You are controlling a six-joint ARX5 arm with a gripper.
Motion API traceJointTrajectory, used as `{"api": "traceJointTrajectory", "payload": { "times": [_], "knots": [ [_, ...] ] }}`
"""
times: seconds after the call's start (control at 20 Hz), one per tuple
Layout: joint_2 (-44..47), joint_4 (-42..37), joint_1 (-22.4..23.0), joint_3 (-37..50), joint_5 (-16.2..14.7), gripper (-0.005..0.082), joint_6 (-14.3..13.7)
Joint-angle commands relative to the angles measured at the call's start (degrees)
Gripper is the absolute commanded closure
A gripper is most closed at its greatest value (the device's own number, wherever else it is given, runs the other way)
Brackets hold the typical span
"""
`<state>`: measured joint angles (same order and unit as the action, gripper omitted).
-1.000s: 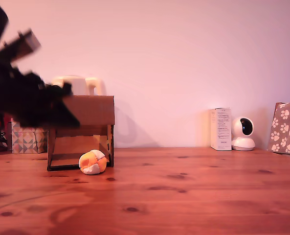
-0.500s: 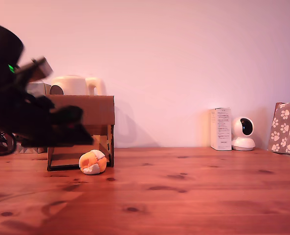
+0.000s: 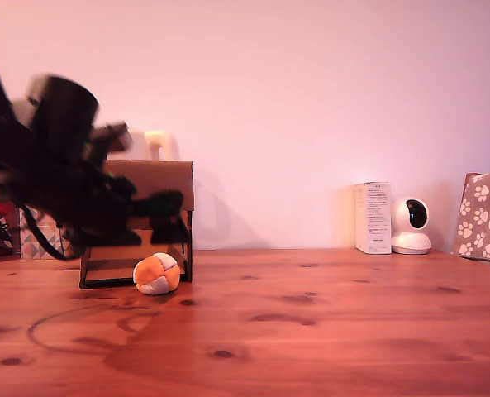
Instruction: Drop the footbag into the cardboard dice tower
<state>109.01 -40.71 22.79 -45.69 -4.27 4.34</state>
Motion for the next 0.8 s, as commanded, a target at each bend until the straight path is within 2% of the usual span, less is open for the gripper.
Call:
{"api": "traceJointTrajectory", "payload": {
  "times": [0.0,0.65,0.75],
  "knots": [
    [2.2,0.4,0.1,-0.6,0.9,0.0009,0.2],
    [6.1,2.2,-0.3,-2.4,1.4,0.0016,0.2],
    [6.1,3.4,-0.3,-3.1,1.4,0.0132,0.2]
  ]
}}
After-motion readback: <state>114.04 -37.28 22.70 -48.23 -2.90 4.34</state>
